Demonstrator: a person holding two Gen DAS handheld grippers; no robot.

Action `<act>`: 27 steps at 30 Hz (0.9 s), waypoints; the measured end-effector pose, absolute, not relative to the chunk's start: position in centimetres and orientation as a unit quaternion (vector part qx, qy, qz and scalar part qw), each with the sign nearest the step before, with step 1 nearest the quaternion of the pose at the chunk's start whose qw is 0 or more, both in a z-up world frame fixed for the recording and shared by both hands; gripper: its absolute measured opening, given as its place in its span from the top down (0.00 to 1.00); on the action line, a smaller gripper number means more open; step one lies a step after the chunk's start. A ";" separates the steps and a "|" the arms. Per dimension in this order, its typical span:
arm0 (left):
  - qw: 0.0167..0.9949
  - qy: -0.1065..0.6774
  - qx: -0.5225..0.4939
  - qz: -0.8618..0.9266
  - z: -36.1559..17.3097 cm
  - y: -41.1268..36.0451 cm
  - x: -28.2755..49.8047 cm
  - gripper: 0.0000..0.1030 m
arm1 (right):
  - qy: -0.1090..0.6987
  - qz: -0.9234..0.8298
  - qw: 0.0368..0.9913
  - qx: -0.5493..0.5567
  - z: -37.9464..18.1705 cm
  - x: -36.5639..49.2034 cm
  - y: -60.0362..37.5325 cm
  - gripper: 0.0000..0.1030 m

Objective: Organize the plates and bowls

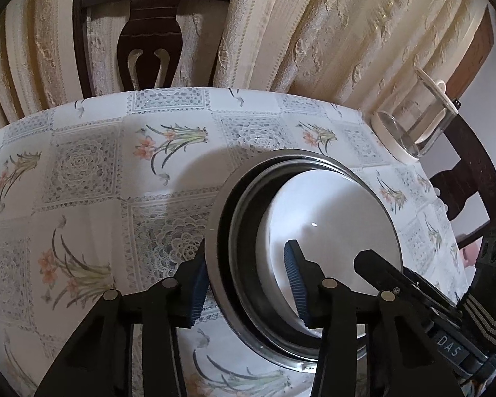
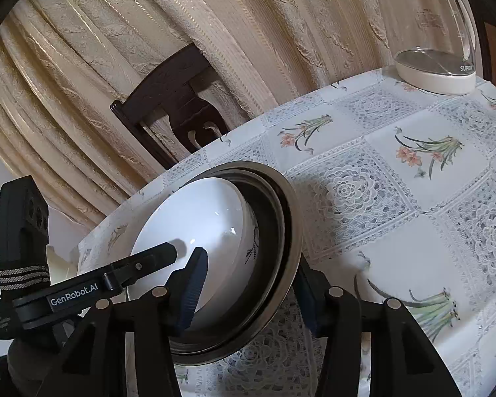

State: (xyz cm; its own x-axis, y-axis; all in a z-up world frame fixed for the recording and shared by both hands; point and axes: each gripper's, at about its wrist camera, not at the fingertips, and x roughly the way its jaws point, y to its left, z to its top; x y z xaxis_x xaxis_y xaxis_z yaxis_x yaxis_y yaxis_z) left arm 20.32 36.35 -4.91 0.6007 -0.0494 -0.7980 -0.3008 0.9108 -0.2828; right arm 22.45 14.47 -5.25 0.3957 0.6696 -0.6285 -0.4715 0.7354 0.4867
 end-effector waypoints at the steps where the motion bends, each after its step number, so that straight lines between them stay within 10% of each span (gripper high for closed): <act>1: 0.873 0.440 -0.197 0.073 -4.9 36.3 20.3 0.58 | 0.428 0.344 0.828 0.114 -5.2 22.4 14.5 0.50; 27: 0.884 0.431 -0.163 0.076 -2.6 32.5 17.8 0.58 | 0.428 0.330 0.833 0.117 -3.7 20.2 11.8 0.53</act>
